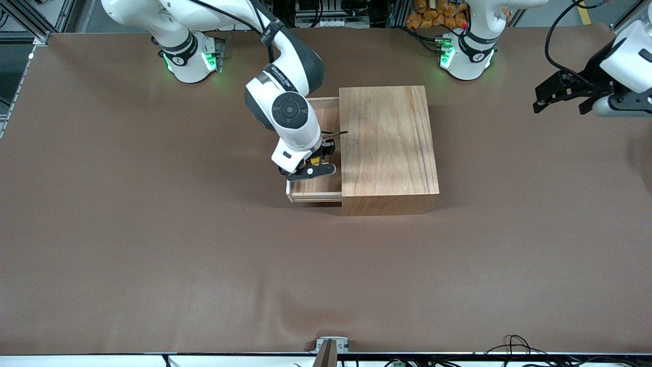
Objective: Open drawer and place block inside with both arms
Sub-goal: 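Carry the cube into the open drawer and open the right gripper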
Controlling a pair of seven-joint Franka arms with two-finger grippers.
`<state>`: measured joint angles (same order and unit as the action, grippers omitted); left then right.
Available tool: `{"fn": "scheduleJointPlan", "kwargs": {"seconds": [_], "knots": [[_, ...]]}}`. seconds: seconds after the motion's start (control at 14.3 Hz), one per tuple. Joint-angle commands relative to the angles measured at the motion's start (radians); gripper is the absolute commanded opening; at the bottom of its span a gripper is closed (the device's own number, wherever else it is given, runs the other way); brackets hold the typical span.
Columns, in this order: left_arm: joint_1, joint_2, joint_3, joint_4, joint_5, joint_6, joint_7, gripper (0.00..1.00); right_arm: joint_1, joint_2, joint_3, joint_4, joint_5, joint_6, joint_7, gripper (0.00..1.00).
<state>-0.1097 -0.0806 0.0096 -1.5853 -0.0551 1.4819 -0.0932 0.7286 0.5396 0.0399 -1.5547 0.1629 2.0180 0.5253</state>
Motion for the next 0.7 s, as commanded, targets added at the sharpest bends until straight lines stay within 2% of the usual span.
{"fn": "scheduleJointPlan", "kwargs": {"seconds": [0.0, 0.14, 0.28, 0.49, 0.63], "knots": [[0.03, 0.016, 0.012, 0.024, 0.018, -0.003, 0.078, 1.0, 0.032, 0.033, -0.012, 0.03, 0.021, 0.014, 0.059, 0.29], [0.035, 0.031, 0.012, 0.037, 0.02, -0.002, 0.079, 1.0, 0.037, 0.034, -0.012, 0.028, 0.02, 0.013, 0.067, 1.0], [0.039, 0.07, 0.012, 0.088, 0.032, -0.003, 0.089, 1.0, 0.031, 0.022, -0.014, 0.031, 0.02, 0.005, 0.079, 1.0], [0.041, 0.084, 0.013, 0.09, 0.046, 0.0, 0.099, 1.0, 0.014, -0.052, -0.028, 0.03, 0.018, -0.016, 0.101, 1.0], [0.039, 0.098, 0.012, 0.091, 0.084, 0.001, 0.15, 1.0, -0.043, -0.108, -0.035, 0.033, 0.012, -0.07, 0.076, 1.0]]}}
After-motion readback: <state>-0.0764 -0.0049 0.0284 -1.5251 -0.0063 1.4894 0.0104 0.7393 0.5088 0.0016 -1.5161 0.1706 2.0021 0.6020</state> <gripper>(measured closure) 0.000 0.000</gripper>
